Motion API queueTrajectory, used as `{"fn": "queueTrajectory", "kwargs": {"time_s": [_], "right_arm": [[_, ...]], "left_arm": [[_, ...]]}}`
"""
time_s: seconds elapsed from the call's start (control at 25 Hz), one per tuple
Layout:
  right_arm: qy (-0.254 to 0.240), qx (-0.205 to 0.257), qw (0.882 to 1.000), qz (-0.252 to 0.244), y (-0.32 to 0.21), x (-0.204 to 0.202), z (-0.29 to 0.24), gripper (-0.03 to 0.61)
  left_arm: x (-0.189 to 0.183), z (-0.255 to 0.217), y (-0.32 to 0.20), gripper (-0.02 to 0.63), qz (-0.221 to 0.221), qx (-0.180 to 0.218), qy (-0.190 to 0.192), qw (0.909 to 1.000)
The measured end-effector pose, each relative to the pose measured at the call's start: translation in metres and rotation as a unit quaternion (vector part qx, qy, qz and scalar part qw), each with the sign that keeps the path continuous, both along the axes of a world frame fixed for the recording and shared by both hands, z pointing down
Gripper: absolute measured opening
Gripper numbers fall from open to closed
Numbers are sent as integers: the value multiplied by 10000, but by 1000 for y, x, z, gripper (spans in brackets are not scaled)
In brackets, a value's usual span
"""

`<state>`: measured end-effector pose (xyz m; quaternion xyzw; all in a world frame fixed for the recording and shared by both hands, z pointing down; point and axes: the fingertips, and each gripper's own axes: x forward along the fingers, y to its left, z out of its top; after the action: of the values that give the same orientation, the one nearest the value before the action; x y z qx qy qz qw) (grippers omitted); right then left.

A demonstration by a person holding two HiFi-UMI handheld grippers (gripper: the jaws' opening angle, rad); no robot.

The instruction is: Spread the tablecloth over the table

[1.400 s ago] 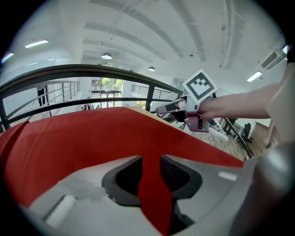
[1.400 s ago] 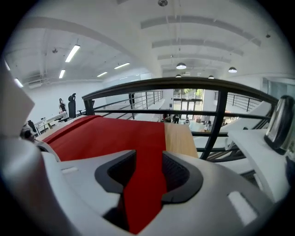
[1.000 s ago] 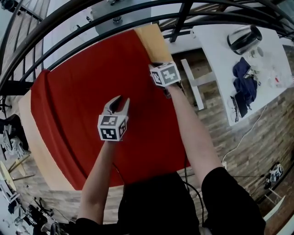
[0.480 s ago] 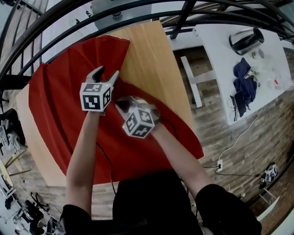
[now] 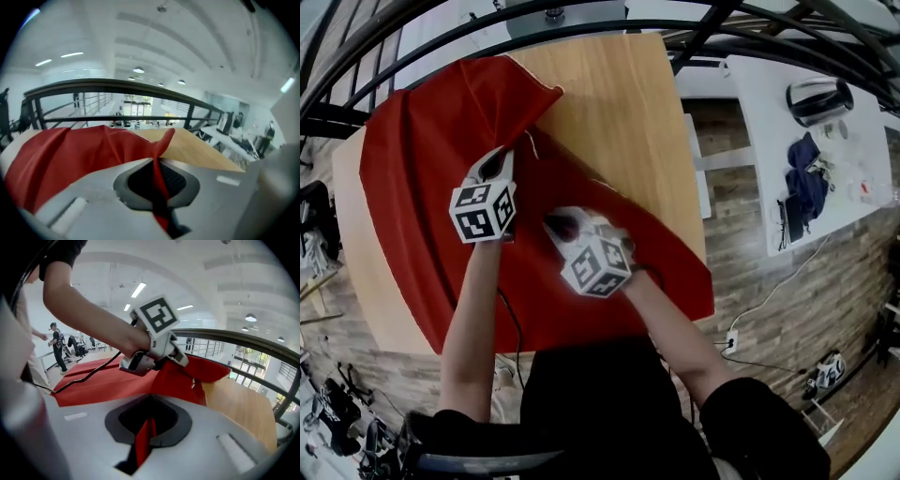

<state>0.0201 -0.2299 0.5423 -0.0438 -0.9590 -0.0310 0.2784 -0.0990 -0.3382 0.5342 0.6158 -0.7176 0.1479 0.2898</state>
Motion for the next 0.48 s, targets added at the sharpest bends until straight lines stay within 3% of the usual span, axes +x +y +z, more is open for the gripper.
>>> {"fn": "queueTrajectory", "kwargs": {"time_s": [0.08, 0.16, 0.24, 0.36, 0.48], "right_arm": [[14, 48, 9992, -398, 24, 5, -4, 28], [156, 38, 9970, -757, 45, 7, 0, 83], [245, -131, 9958, -874, 56, 5, 2, 86], [235, -504, 9971, -511, 49, -12, -2, 79], [132, -893, 9958, 148, 27, -59, -3, 57]], "left_arm": [[-20, 6, 60, 12, -652, 41, 251, 9975], [-39, 30, 114, 12, -1077, -233, 298, 9935], [-52, 56, 154, 12, -1308, -566, 303, 9893], [-58, 73, 186, 19, -1353, -893, 195, 9866], [-58, 75, 202, 69, -1294, -1051, 106, 9859]]}}
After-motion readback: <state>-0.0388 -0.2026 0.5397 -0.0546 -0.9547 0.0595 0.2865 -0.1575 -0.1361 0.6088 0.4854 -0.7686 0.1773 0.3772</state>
